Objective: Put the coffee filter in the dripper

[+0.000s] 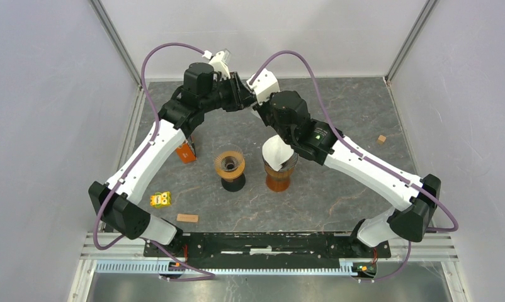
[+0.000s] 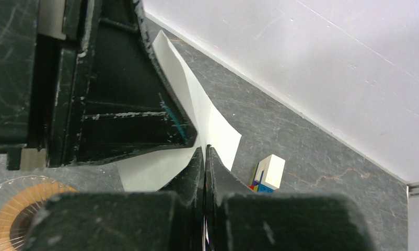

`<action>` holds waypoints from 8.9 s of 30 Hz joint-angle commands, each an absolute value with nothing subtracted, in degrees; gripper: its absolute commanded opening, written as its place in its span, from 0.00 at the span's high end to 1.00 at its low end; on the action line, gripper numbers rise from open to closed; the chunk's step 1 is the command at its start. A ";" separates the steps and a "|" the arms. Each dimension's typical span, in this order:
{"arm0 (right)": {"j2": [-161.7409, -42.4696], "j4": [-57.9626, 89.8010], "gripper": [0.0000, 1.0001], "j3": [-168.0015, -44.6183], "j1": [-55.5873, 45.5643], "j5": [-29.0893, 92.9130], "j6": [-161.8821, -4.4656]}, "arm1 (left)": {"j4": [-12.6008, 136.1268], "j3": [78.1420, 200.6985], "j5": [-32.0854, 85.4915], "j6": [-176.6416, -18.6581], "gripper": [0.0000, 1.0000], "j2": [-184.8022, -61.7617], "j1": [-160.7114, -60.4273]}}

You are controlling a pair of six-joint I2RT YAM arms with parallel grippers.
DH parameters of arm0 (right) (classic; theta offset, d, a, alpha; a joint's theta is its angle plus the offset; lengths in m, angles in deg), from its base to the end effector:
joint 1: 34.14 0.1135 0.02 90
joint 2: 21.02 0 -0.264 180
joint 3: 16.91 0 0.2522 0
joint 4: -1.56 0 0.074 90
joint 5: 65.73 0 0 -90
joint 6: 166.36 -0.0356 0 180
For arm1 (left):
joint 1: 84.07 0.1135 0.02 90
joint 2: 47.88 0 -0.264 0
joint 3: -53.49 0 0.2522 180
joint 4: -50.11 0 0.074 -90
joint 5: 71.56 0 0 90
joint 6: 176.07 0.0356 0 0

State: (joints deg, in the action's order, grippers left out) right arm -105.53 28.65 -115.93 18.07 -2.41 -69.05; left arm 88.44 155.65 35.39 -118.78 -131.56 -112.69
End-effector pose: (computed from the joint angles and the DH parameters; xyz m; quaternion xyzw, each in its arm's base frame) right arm 0.2223 0.2606 0.4164 -0.2516 0.7308 0.0660 0.6311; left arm 0.2863 -0.1680 0.4191 0.0558 0.8120 -0.3936 0.4274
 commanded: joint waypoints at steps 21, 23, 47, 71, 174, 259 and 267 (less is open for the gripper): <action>-104.11 20.01 1.00 -113.29 19.44 -12.40 -60.07 | 89.98 154.21 32.19 -112.06 0.98 -129.04 -112.74; -104.06 19.90 1.00 -113.16 19.40 -12.84 -59.63 | 90.05 153.84 31.75 -111.33 0.98 -128.51 -112.77; -102.87 22.66 0.66 -112.76 19.21 -1.98 -63.31 | 89.96 153.52 32.53 -107.53 0.97 -126.92 -112.81; -107.60 23.42 0.83 -116.10 19.21 -9.08 -60.91 | 90.41 152.39 31.53 -104.15 0.97 -125.53 -114.56; -110.02 57.79 0.11 -124.65 44.06 11.09 -20.39 | 124.80 156.31 41.73 -95.03 0.98 -123.19 -110.39; -118.32 63.49 0.31 -127.21 25.80 42.42 -18.18 | 138.97 152.31 55.88 -88.88 0.98 -131.10 -99.63; -120.82 64.58 0.29 -128.89 25.90 42.34 -18.09 | 138.85 152.31 56.35 -89.06 0.96 -132.38 -99.62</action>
State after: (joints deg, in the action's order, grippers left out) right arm -119.04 63.66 -125.70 25.91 41.02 -19.45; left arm 138.80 150.17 54.25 -88.44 -132.12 -99.88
